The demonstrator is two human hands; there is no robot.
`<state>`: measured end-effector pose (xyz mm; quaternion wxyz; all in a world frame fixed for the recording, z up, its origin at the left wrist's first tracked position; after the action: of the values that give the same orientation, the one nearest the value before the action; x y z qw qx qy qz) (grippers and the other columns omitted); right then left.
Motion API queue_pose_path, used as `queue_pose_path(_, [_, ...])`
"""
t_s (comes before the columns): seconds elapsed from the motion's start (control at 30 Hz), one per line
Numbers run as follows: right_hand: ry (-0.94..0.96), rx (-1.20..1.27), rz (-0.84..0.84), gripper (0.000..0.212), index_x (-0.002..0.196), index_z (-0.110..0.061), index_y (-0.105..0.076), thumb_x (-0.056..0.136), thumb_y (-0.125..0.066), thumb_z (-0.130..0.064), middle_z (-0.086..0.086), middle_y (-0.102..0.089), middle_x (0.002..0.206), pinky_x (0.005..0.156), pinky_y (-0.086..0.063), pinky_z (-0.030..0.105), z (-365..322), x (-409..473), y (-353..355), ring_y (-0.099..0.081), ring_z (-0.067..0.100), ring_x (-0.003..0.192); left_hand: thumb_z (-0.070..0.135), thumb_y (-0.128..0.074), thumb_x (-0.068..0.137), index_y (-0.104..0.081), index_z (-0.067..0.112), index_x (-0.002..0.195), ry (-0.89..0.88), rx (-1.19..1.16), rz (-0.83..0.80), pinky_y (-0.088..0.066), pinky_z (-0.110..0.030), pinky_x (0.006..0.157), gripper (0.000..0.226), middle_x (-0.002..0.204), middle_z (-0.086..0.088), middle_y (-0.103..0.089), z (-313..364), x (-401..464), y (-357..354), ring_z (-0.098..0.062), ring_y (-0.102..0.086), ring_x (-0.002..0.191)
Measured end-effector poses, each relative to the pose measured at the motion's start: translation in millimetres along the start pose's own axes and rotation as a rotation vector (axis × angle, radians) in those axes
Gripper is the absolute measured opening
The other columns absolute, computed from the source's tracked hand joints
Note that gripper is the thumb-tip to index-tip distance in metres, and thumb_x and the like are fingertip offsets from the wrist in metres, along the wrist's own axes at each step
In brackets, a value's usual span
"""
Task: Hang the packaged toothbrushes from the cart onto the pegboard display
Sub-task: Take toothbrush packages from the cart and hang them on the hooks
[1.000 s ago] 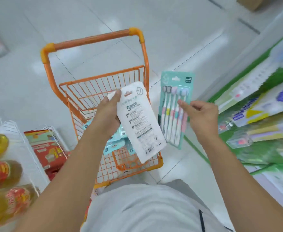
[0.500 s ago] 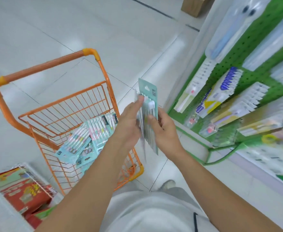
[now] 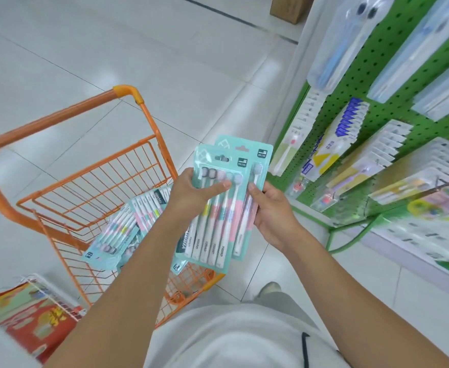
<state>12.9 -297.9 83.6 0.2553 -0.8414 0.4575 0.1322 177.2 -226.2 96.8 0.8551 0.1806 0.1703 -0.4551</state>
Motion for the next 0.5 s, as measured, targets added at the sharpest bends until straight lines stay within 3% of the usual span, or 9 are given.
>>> queue_pose_path(0.07, [-0.013, -0.054, 0.056, 0.026, 0.128, -0.008, -0.063, 0.104, -0.053, -0.012, 0.015, -0.073, 0.119, 0.09, -0.057, 0.056, 11, 4, 15, -0.07, 0.036, 0.105, 0.064, -0.094, 0.044, -0.062, 0.022, 0.118, 0.036, 0.015, -0.004, -0.056, -0.048, 0.094, 0.091, 0.12, 0.001, -0.07, -23, 8, -4, -0.021, -0.068, 0.109])
queue_pose_path(0.13, [-0.042, -0.112, 0.102, 0.026, 0.125, -0.016, -0.066, 0.101, -0.058, -0.012, 0.01, -0.074, 0.117, 0.092, -0.055, 0.059, 24, 8, 32, -0.071, 0.035, 0.105, 0.059, -0.096, 0.043, -0.06, 0.02, 0.126, 0.067, -0.011, -0.068, -0.053, -0.046, 0.099, 0.099, 0.128, 0.002, -0.067, -43, 15, -18, -0.018, -0.065, 0.116])
queue_pose_path(0.23, [-0.086, -0.131, 0.175, 0.032, 0.125, -0.022, -0.068, 0.098, -0.061, -0.038, 0.004, -0.075, 0.115, 0.091, -0.057, 0.051, 41, 18, 61, -0.073, 0.029, 0.103, 0.059, -0.096, 0.046, -0.051, 0.014, 0.137, 0.122, -0.008, -0.145, -0.048, -0.04, 0.103, 0.112, 0.14, 0.005, -0.057, -72, 34, -42, -0.015, -0.056, 0.126])
queue_pose_path(0.3, [-0.055, -0.152, 0.272, 0.036, 0.119, -0.02, -0.072, 0.096, -0.061, -0.046, 0.004, -0.077, 0.109, 0.091, -0.058, 0.049, 50, 29, 91, -0.075, 0.028, 0.097, 0.061, -0.096, 0.045, -0.054, 0.013, 0.134, 0.13, 0.028, -0.201, -0.049, -0.039, 0.102, 0.109, 0.137, 0.004, -0.06, -92, 55, -61, -0.015, -0.058, 0.123])
queue_pose_path(0.37, [-0.018, -0.196, 0.336, 0.028, 0.116, -0.019, -0.073, 0.098, -0.063, -0.038, 0.005, -0.077, 0.108, 0.094, -0.057, 0.05, 66, 45, 123, -0.074, 0.03, 0.1, 0.055, -0.096, 0.049, -0.063, 0.012, 0.119, 0.141, 0.031, -0.19, -0.054, -0.035, 0.096, 0.089, 0.115, 0.004, -0.07, -109, 80, -73, -0.015, -0.067, 0.11])
queue_pose_path(0.43, [-0.005, -0.214, 0.373, 0.023, 0.119, -0.017, -0.069, 0.1, -0.061, -0.026, 0.006, -0.076, 0.113, 0.094, -0.057, 0.048, 89, 67, 156, -0.071, 0.033, 0.105, 0.033, -0.092, 0.069, -0.063, 0.015, 0.101, 0.158, -0.006, -0.174, -0.053, -0.013, 0.075, 0.047, 0.096, 0.009, -0.07, -132, 111, -87, -0.003, -0.069, 0.092])
queue_pose_path(0.5, [-0.013, -0.234, 0.383, 0.022, 0.121, -0.018, -0.067, 0.101, -0.061, -0.02, 0.005, -0.075, 0.116, 0.094, -0.057, 0.047, 117, 91, 185, -0.07, 0.031, 0.108, 0.019, -0.083, 0.081, -0.059, 0.018, 0.092, 0.162, -0.037, -0.175, -0.044, -0.002, 0.055, 0.027, 0.089, 0.011, -0.067, -146, 142, -107, 0.012, -0.065, 0.07])
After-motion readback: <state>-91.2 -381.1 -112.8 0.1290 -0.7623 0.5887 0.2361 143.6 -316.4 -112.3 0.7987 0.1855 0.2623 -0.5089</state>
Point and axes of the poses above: each hand's wrist, its own x-axis towards the middle knuckle, its own y-axis out of the back of the hand, z = x × y, the point moved 10 cm from there along x, towards the middle knuckle
